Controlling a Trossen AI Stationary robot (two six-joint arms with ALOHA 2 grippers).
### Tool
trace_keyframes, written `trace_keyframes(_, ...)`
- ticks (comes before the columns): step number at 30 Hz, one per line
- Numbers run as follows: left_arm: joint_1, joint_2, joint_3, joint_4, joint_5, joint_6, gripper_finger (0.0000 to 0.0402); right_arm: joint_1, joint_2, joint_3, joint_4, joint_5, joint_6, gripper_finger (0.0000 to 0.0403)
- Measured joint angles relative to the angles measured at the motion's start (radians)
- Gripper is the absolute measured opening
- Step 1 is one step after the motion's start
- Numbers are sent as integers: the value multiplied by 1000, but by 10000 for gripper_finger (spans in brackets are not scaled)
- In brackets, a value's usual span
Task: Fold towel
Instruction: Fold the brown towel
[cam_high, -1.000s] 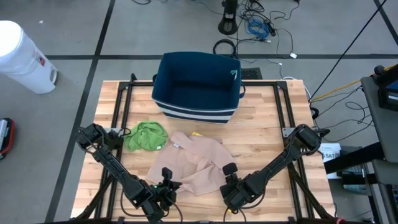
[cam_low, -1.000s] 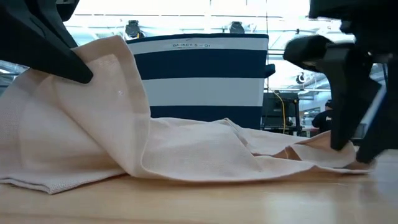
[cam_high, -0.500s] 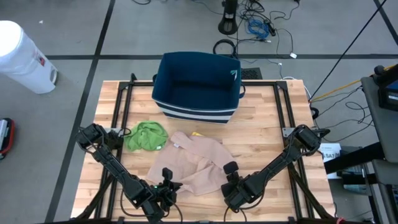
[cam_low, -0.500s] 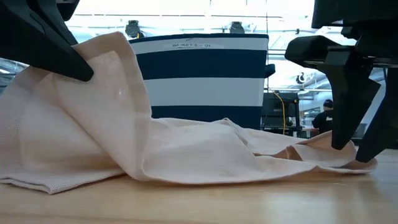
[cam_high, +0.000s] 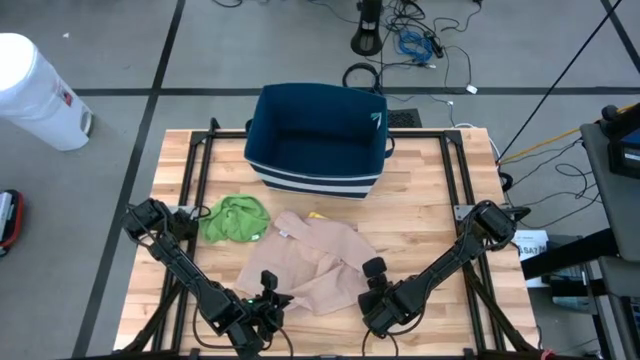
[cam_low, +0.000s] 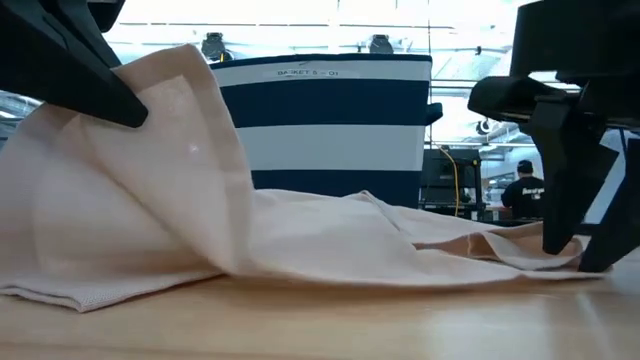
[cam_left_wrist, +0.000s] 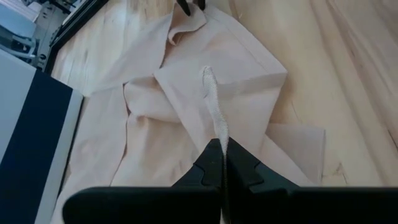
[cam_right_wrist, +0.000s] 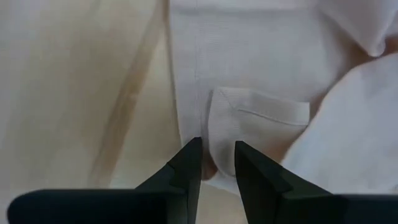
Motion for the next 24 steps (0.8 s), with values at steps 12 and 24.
trace_keyframes(12, 0, 0, 0, -1, -11, 3, 0, 1, -2, -7, 13, 66, 66, 2)
trace_keyframes(24, -18, -45, 0, -40, -182, 26, 0, 76, -235, -7, 13, 336, 335, 0)
